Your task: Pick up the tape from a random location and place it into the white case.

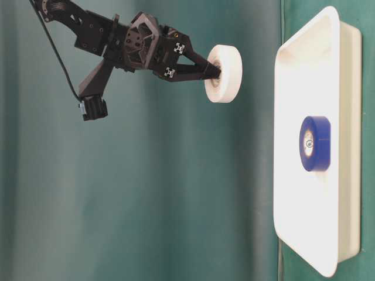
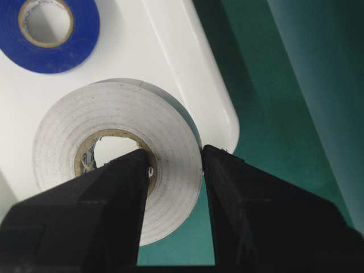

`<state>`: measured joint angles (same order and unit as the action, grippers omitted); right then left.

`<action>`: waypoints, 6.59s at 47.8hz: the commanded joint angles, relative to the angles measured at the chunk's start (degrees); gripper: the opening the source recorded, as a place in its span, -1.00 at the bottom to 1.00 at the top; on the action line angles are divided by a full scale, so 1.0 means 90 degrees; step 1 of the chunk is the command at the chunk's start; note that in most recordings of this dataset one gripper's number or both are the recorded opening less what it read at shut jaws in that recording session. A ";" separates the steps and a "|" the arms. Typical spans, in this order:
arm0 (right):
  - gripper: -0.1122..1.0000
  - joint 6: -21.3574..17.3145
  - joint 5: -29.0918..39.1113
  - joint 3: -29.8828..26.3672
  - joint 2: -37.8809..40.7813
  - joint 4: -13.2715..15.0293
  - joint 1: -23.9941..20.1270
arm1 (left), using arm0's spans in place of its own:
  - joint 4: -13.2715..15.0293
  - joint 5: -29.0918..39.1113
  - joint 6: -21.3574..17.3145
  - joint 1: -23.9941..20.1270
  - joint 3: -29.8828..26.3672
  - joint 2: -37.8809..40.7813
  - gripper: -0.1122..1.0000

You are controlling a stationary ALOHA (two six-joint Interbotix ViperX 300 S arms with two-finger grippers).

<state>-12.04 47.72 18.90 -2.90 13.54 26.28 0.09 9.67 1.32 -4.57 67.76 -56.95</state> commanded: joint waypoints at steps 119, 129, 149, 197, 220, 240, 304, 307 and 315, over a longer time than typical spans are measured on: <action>-0.21 -0.0283 -0.1865 0.0498 0.1270 -0.0039 -0.0010 | 0.0000 -0.0010 0.0000 0.0020 -0.0078 0.0049 0.81; -0.21 -0.0254 -0.1875 0.0498 0.1270 -0.0039 -0.0010 | 0.0000 -0.0010 0.0000 0.0020 -0.0078 0.0049 0.81; 0.41 -0.0273 -0.1855 0.0439 0.1230 0.0068 -0.0010 | 0.0000 -0.0010 -0.0010 0.0020 -0.0078 0.0049 0.81; 0.78 -0.0273 -0.0732 0.0176 0.0068 0.0420 -0.0010 | 0.0000 0.0127 -0.0010 0.0020 -0.0088 -0.0010 0.81; 0.77 -0.0313 -0.0898 0.0176 0.0068 0.0381 -0.0537 | 0.0000 0.0137 -0.0010 0.0020 -0.0088 0.0000 0.81; 0.77 -0.0342 -0.1006 0.0117 0.0068 0.0127 -0.2090 | 0.0000 0.0137 0.0000 0.0020 -0.0088 -0.0010 0.81; 0.76 -0.0410 -0.3916 0.4336 -0.5000 0.0000 -0.2490 | 0.0000 0.0166 -0.0068 0.0020 -0.0107 -0.0225 0.81; 0.76 -0.0430 -0.4131 0.4629 -0.5137 -0.0010 -0.2490 | 0.0000 0.0176 -0.0059 0.0010 -0.0107 -0.0244 0.81; 0.76 -0.0684 -0.4600 0.5244 -0.5234 -0.0049 -0.2490 | 0.0000 0.0176 -0.0059 0.0020 -0.0107 -0.0225 0.81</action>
<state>-17.58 8.53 65.04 -49.92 13.27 4.04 0.09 11.43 0.79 -4.57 67.76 -59.33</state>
